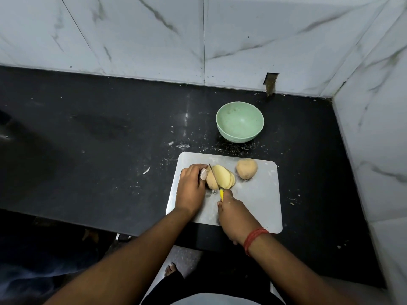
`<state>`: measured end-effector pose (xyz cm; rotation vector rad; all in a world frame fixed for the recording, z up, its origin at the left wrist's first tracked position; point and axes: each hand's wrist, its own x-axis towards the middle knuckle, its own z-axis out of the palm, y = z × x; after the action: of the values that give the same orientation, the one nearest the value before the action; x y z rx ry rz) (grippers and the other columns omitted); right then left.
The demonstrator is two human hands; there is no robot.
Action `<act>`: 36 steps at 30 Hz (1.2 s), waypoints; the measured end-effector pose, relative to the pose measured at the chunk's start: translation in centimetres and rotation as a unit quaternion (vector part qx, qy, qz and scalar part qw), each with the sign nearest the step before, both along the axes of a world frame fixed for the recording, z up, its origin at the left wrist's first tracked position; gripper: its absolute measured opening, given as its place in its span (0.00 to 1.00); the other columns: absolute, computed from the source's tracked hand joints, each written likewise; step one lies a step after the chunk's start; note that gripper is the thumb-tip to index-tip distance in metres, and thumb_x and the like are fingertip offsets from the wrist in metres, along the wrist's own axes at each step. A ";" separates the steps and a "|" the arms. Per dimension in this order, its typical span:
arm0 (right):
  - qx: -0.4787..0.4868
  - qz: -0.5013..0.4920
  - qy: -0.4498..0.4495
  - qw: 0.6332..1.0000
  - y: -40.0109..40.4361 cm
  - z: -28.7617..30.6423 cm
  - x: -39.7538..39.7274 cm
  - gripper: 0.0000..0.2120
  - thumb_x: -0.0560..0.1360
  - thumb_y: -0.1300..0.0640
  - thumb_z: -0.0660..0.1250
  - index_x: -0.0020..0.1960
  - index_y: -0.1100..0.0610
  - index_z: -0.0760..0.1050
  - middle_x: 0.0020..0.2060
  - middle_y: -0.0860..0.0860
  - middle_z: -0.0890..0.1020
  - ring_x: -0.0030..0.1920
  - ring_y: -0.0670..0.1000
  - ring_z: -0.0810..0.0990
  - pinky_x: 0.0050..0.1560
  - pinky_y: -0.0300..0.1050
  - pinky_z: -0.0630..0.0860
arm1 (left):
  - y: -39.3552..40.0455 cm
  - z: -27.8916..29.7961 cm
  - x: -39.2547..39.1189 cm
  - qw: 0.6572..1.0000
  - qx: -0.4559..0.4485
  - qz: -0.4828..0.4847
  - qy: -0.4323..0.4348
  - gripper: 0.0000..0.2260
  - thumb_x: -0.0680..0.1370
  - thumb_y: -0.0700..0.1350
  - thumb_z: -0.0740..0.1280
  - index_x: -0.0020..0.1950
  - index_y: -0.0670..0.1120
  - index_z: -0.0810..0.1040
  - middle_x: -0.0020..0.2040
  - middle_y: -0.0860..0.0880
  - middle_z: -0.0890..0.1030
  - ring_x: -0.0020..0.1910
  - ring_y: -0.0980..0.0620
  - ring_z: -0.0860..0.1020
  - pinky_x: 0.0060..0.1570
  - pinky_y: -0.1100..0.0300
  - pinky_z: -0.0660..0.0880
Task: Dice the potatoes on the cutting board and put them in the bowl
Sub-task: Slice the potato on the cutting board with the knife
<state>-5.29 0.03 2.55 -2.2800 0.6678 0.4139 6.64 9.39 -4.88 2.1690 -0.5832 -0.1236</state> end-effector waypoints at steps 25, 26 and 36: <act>-0.012 0.008 0.000 1.000 -0.3 -0.3 -0.2 0.20 0.83 0.58 0.53 0.74 0.58 0.57 0.45 0.59 0.80 0.42 0.57 0.79 0.40 0.48 0.73 | 0.0 -0.2 0.0 1.000 -0.001 -0.005 -0.009 0.10 0.86 0.46 0.60 0.61 0.48 0.79 0.59 0.54 0.80 0.58 0.52 0.71 0.57 0.66 0.64; -0.014 0.010 0.000 1.000 -0.3 -0.4 -0.2 0.20 0.83 0.58 0.53 0.74 0.58 0.57 0.45 0.59 0.80 0.43 0.57 0.80 0.40 0.48 0.73 | 0.0 -0.2 0.1 1.000 -0.002 -0.005 -0.010 0.10 0.86 0.46 0.60 0.61 0.48 0.79 0.59 0.54 0.80 0.58 0.52 0.71 0.57 0.66 0.64; -0.005 -0.003 0.041 0.999 -0.3 -0.7 0.6 0.21 0.80 0.64 0.54 0.72 0.60 0.56 0.35 0.52 0.72 0.31 0.51 0.72 0.24 0.43 0.63 | 0.0 -0.6 0.1 1.000 -0.003 -0.005 -0.006 0.09 0.86 0.45 0.61 0.61 0.48 0.80 0.58 0.54 0.80 0.58 0.51 0.72 0.57 0.66 0.65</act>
<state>-4.66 -0.31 1.90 -2.2790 0.7197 0.5053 6.76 9.39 -5.44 2.1623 -0.5999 -0.1141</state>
